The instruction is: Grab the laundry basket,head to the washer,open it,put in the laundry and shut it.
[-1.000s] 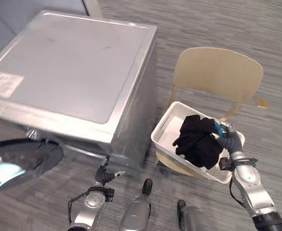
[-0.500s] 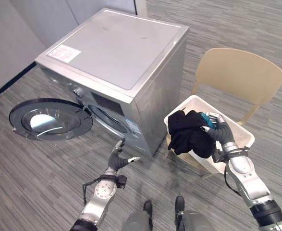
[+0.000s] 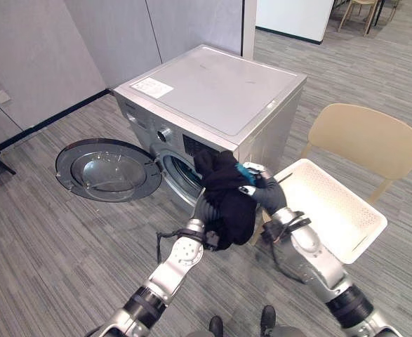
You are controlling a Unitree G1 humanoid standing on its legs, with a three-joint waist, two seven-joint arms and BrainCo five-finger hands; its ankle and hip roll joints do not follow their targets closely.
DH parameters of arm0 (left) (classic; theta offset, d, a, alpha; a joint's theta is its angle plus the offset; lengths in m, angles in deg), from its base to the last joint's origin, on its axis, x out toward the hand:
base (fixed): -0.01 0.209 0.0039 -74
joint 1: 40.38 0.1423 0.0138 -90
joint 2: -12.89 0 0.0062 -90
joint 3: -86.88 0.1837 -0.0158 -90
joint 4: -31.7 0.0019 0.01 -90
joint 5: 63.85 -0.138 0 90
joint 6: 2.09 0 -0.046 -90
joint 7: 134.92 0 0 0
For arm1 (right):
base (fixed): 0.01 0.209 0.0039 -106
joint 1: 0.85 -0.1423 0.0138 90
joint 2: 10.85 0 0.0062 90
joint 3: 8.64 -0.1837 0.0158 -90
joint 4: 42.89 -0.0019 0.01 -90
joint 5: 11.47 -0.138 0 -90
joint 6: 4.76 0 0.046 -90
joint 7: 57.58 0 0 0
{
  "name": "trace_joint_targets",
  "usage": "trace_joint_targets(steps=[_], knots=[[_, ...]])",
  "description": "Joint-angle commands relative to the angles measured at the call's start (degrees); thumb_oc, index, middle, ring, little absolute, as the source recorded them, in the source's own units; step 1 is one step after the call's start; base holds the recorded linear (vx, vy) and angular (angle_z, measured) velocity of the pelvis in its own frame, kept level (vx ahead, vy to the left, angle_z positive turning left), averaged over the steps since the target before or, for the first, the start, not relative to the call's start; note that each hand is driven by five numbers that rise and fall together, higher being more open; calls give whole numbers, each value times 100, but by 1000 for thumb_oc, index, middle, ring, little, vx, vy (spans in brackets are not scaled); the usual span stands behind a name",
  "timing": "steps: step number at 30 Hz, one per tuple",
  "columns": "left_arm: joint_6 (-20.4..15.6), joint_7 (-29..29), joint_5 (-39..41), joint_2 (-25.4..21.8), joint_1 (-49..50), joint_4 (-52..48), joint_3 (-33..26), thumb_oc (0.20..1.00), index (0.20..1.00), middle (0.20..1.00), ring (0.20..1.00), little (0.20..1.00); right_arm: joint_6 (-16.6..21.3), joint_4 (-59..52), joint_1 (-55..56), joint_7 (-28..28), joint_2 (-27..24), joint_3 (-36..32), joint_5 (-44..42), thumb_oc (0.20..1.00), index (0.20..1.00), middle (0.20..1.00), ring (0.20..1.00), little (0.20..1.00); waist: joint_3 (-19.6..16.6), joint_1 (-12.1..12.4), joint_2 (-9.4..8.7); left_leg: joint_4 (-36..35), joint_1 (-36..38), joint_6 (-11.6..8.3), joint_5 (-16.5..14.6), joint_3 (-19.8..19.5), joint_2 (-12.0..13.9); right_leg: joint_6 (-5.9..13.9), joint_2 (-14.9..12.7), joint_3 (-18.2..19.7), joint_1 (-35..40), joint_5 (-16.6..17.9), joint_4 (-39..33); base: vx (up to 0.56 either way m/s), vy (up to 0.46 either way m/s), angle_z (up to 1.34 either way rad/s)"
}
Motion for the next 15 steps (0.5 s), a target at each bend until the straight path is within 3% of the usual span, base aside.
trace_joint_targets(steps=[1,3,4,5,11,12,13,15], knots=[[-403,440,-123,258,-624,193,104,200,200,200,200,200,456,-265,-391,132,175,72,-557,200,200,200,200,200,-264,-41,-245,-186,-115,-174,-130,-84,-121,330,140,86,687,-691,-234,-19,30,2],[-429,504,-179,193,-636,117,65,200,200,200,200,200,411,-259,-373,176,93,151,-592,200,200,200,200,200,-271,-33,-248,-186,-102,-171,-135,-84,-128,346,126,96,689,-660,-256,-10,17,2],[-440,504,-190,153,-608,75,34,200,200,200,200,200,374,-273,-350,204,45,161,-595,498,498,498,498,498,-279,-29,-250,-186,-90,-167,-142,-76,-129,353,120,103,699,-650,-273,0,0,0],[-436,496,-203,102,-564,36,-21,200,200,200,200,200,350,-279,-318,221,-23,153,-574,1000,1000,1000,1000,1000,-291,-27,-252,-186,-70,-162,-149,-73,-127,356,116,109,718,-636,-296,0,0,0],[-460,309,-103,-188,-28,-173,-533,200,200,200,200,200,154,-340,-24,382,-567,-178,-252,1000,1000,1000,1000,1000,-358,5,-262,-186,-40,-158,-170,-17,-126,392,94,119,800,-554,-426,-2,2,-3],[-460,130,-32,-356,357,-231,-872,200,200,200,200,200,117,-428,286,422,-971,-605,277,1000,1000,1000,1000,1000,-373,-5,-270,-186,-31,-162,-165,-7,-132,403,96,127,827,-540,-455,0,0,0],[-456,125,-30,-356,369,-241,-872,200,200,200,200,200,109,-442,302,420,-974,-606,281,1000,1000,1000,1000,1000,-378,-3,-268,-186,-27,-162,-166,-7,-132,403,96,127,831,-541,-456,0,0,0],[-437,-33,64,-464,933,-229,-1344,200,200,200,200,200,185,-553,835,355,-1327,-1271,1108,1000,1000,1000,1000,1000,-361,-29,-254,-186,-35,-144,-169,-7,-126,419,99,161,820,-525,-462,0,0,0]])
